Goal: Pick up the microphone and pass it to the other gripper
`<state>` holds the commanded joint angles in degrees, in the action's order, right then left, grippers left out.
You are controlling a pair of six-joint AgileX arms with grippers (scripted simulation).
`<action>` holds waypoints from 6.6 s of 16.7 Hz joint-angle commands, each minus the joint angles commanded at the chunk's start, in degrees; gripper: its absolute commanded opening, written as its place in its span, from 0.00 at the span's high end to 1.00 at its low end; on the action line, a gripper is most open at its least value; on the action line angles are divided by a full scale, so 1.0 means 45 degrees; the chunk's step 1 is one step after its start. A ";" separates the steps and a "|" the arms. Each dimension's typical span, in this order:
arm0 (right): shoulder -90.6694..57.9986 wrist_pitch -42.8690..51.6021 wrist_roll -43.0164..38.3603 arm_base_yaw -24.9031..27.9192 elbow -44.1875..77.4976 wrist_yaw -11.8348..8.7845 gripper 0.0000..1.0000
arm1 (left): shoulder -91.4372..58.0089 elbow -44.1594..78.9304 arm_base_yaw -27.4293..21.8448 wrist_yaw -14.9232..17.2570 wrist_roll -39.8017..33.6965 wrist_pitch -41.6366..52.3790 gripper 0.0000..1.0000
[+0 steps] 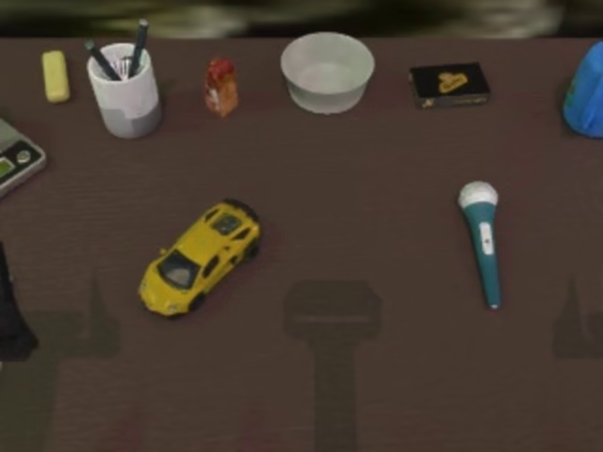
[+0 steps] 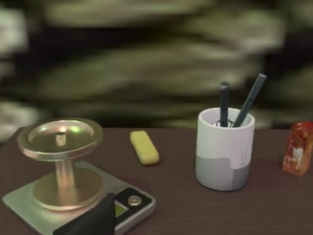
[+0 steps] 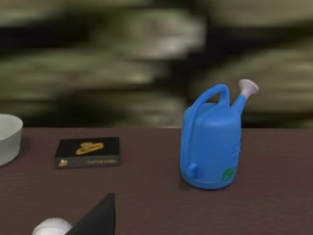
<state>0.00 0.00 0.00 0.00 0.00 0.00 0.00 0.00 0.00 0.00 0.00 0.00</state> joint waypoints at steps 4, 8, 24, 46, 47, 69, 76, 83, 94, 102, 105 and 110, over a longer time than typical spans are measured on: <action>-0.0389 0.0254 -0.0075 0.0127 0.0271 -0.0028 0.00 | 0.0000 0.0000 0.0000 0.0000 0.0000 0.0000 0.00; -0.2707 0.1555 -0.0595 0.0713 0.1919 -0.0058 0.00 | 0.0000 0.0000 0.0000 0.0000 0.0000 0.0000 0.00; -2.0013 1.0235 -0.4617 0.4293 1.4446 0.0429 0.00 | 0.0000 0.0000 0.0000 0.0000 0.0000 0.0000 0.00; -2.6262 0.8031 -0.5376 0.4990 1.5473 0.0542 0.00 | 0.0000 0.0000 0.0000 0.0000 0.0000 0.0000 0.00; -2.6425 0.7801 -0.5375 0.4985 1.5362 0.0543 0.00 | 0.0000 0.0000 0.0000 0.0000 0.0000 0.0000 0.00; -2.6501 0.7700 -0.5374 0.4984 1.5314 0.0544 1.00 | 0.0000 0.0000 0.0000 0.0000 0.0000 0.0000 0.00; -2.5625 0.7657 -0.5061 0.5042 1.5560 0.0658 1.00 | 0.0000 0.0000 0.0000 0.0000 0.0000 0.0000 0.00; -2.4623 0.2173 -0.3626 0.5113 1.4262 -0.1071 1.00 | 0.0000 0.0000 0.0000 0.0000 0.0000 0.0000 0.00; -2.1418 -0.9621 -0.0578 0.4952 1.0754 -0.4519 1.00 | 0.0000 0.0000 0.0000 0.0000 0.0000 0.0000 0.00; -2.0923 -1.0484 -0.0258 0.5015 1.0534 -0.4805 1.00 | 0.0000 0.0000 0.0000 0.0000 0.0000 0.0000 0.00; -2.0856 -1.1076 -0.0318 0.5711 1.0254 -0.4204 1.00 | 0.0000 0.0000 0.0000 0.0000 0.0000 0.0000 0.00; -2.0621 -1.2576 -0.0502 0.7445 0.9408 -0.2455 1.00 | 0.0000 0.0000 0.0000 0.0000 0.0000 0.0000 0.00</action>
<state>-92.80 -56.59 -2.26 33.50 42.34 -11.05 0.00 0.00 0.00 0.00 0.00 0.00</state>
